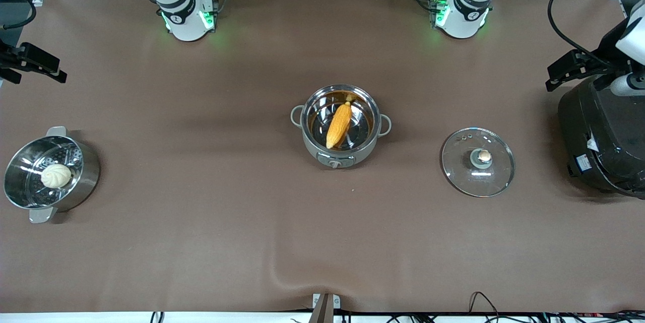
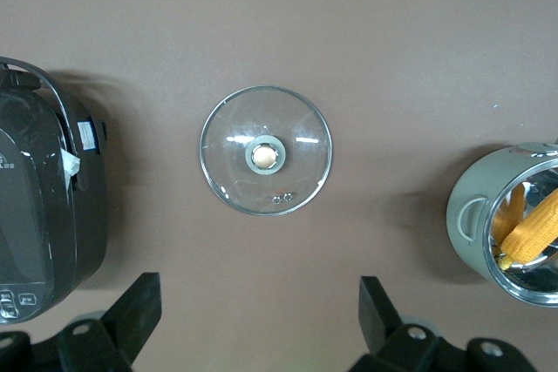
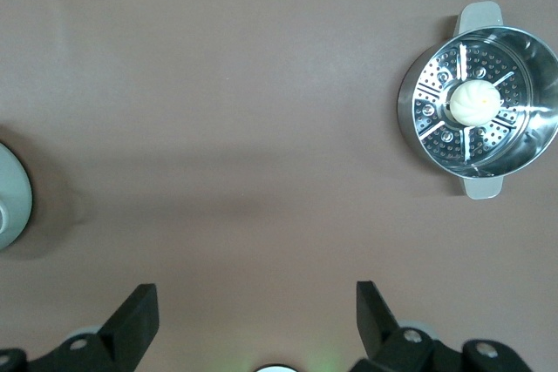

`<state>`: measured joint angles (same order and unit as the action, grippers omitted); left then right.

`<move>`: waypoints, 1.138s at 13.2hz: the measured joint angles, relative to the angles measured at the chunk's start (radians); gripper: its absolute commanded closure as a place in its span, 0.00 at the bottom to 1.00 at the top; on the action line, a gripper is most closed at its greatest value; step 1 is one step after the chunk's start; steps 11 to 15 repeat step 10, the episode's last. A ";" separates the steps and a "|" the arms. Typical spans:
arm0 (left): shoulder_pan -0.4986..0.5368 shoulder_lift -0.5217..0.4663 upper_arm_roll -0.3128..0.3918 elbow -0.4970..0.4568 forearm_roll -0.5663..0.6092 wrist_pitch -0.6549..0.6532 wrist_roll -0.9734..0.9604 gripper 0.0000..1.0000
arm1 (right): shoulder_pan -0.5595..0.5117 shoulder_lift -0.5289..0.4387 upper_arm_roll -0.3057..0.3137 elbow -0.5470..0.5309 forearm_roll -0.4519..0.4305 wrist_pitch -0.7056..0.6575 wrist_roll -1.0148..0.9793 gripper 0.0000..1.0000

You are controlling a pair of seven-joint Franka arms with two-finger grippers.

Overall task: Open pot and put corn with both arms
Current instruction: 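Release the lid on the table and raise the left gripper away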

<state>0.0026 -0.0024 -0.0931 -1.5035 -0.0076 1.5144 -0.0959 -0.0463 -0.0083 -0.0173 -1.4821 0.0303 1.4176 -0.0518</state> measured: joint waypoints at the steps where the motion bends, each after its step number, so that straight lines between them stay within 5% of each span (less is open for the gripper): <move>1: 0.000 0.000 0.000 0.001 0.000 -0.001 0.000 0.00 | 0.000 0.000 0.000 0.000 0.000 0.000 -0.001 0.00; 15: -0.003 0.000 -0.001 0.007 0.003 -0.022 0.000 0.00 | 0.000 0.000 0.000 0.000 0.000 0.000 -0.010 0.00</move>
